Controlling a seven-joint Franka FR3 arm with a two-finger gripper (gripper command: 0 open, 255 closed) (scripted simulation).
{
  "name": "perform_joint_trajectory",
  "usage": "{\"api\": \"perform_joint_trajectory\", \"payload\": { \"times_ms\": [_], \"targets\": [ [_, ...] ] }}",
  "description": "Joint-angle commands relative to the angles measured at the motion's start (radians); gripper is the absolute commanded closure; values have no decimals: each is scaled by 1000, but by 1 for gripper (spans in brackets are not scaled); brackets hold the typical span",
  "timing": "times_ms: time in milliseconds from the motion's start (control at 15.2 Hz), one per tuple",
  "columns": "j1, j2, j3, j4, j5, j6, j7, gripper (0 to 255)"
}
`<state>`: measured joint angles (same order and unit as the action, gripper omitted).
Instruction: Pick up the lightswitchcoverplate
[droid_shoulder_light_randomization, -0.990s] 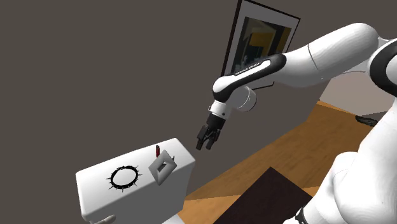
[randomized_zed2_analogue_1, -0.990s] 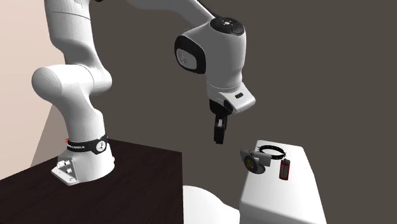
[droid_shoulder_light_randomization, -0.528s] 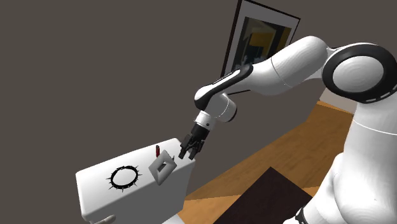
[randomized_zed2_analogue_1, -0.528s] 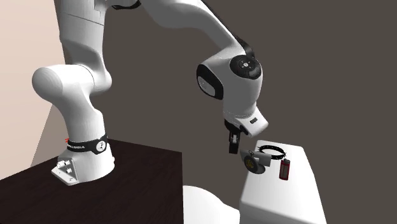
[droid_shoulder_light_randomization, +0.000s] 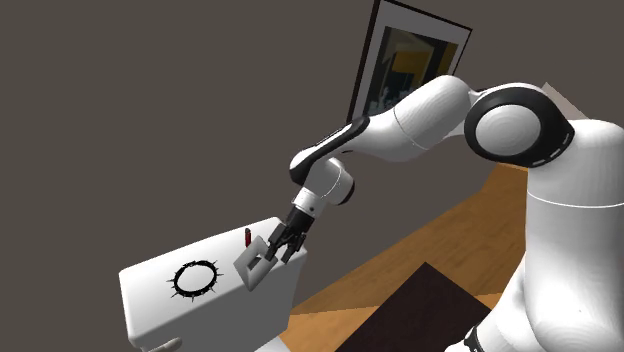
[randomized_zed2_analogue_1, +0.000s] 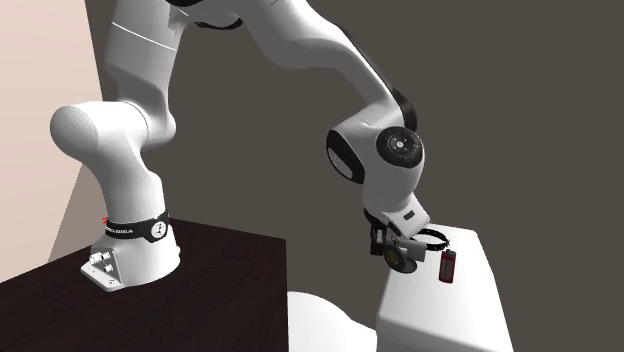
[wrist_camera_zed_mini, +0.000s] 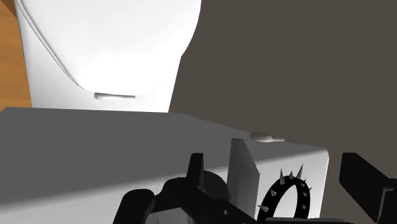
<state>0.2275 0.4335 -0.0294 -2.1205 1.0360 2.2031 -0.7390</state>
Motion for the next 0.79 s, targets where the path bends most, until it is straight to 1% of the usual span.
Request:
{"api": "perform_joint_trajectory", "payload": {
  "times_ms": [0,198,264,726],
  "targets": [
    [-2,27,4,8,14,12,-20,0],
    [-3,46,7,13,23,20,-33,0],
    [-4,48,7,15,22,19,-34,255],
    [-4,48,7,15,22,19,-34,255]
  ]
}}
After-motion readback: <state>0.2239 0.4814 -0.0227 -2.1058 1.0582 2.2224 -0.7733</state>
